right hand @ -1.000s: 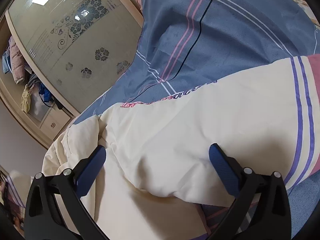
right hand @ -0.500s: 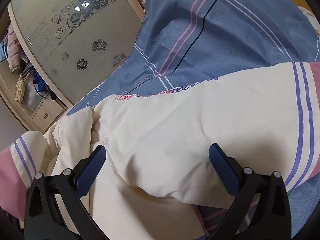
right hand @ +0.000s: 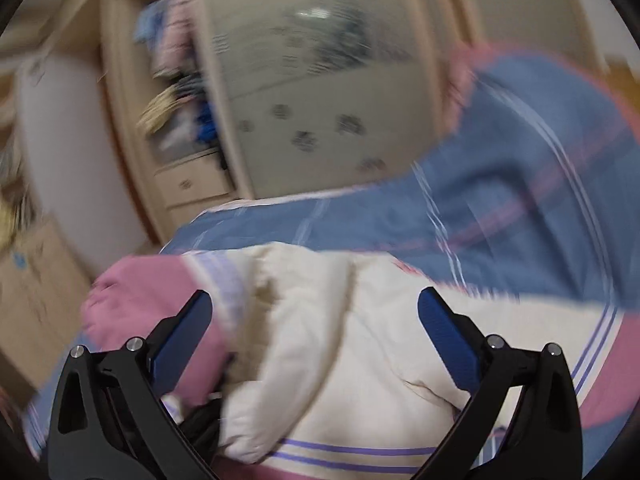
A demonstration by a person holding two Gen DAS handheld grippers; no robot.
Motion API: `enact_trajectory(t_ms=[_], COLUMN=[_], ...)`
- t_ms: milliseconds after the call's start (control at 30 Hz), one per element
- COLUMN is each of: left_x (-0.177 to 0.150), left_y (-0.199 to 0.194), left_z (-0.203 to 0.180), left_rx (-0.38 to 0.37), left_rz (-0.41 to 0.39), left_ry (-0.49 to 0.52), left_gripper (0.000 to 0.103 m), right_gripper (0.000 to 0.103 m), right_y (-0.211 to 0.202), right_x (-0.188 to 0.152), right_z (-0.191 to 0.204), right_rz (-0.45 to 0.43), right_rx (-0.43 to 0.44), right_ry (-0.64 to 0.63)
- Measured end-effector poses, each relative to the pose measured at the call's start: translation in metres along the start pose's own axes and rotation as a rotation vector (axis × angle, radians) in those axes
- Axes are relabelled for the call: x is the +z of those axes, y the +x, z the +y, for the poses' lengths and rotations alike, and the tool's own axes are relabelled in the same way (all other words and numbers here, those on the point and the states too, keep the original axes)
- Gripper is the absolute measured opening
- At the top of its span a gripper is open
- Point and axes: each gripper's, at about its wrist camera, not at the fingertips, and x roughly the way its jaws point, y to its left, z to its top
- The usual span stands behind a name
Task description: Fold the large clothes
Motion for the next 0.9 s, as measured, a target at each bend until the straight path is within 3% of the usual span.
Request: enact_trajectory(t_ms=[67, 133, 200, 267, 367, 433, 500, 600, 667, 700, 767, 833, 900], left_x=[-0.001, -0.001, -0.003, -0.004, -0.006, -0.008, -0.009, -0.010, -0.010, -0.010, -0.010, -0.010, -0.010], left_y=[0.002, 0.005, 0.006, 0.005, 0.006, 0.006, 0.006, 0.006, 0.006, 0.006, 0.006, 0.005, 0.005], left_z=[0.002, 0.004, 0.003, 0.004, 0.008, 0.011, 0.013, 0.012, 0.011, 0.011, 0.011, 0.011, 0.011], left_rx=[-0.013, -0.022, -0.026, -0.030, -0.048, -0.062, -0.067, -0.068, -0.063, -0.065, -0.068, -0.068, -0.067], left_rz=[0.005, 0.018, 0.025, 0.023, 0.029, 0.033, 0.033, 0.034, 0.036, 0.036, 0.037, 0.038, 0.038], left_ry=[-0.029, -0.051, -0.060, -0.072, -0.093, -0.109, -0.117, -0.118, -0.109, -0.107, -0.107, -0.108, -0.109], left_gripper=[0.007, 0.007, 0.007, 0.007, 0.008, 0.008, 0.009, 0.009, 0.009, 0.009, 0.009, 0.009, 0.009], right_gripper=[0.102, 0.102, 0.102, 0.102, 0.102, 0.102, 0.102, 0.101, 0.079, 0.059, 0.035, 0.027, 0.025], right_y=[0.003, 0.018, 0.042, 0.066, 0.090, 0.112, 0.134, 0.152, 0.158, 0.160, 0.161, 0.159, 0.149], right_x=[0.010, 0.010, 0.000, -0.019, -0.044, -0.059, -0.065, -0.055, -0.045, -0.040, -0.041, -0.037, -0.027], right_z=[0.064, 0.136, 0.204, 0.247, 0.282, 0.283, 0.277, 0.259, 0.248, 0.243, 0.240, 0.239, 0.237], right_rz=[0.047, 0.087, 0.131, 0.203, 0.243, 0.329, 0.335, 0.372, 0.399, 0.416, 0.423, 0.413, 0.402], right_rx=[-0.050, -0.161, -0.268, -0.350, -0.438, -0.503, -0.625, -0.678, -0.670, -0.661, -0.677, -0.653, -0.614], right_ry=[-0.193, -0.400, -0.611, -0.781, -0.928, -1.006, -1.066, -0.996, -0.930, -0.906, -0.931, -0.934, -0.892])
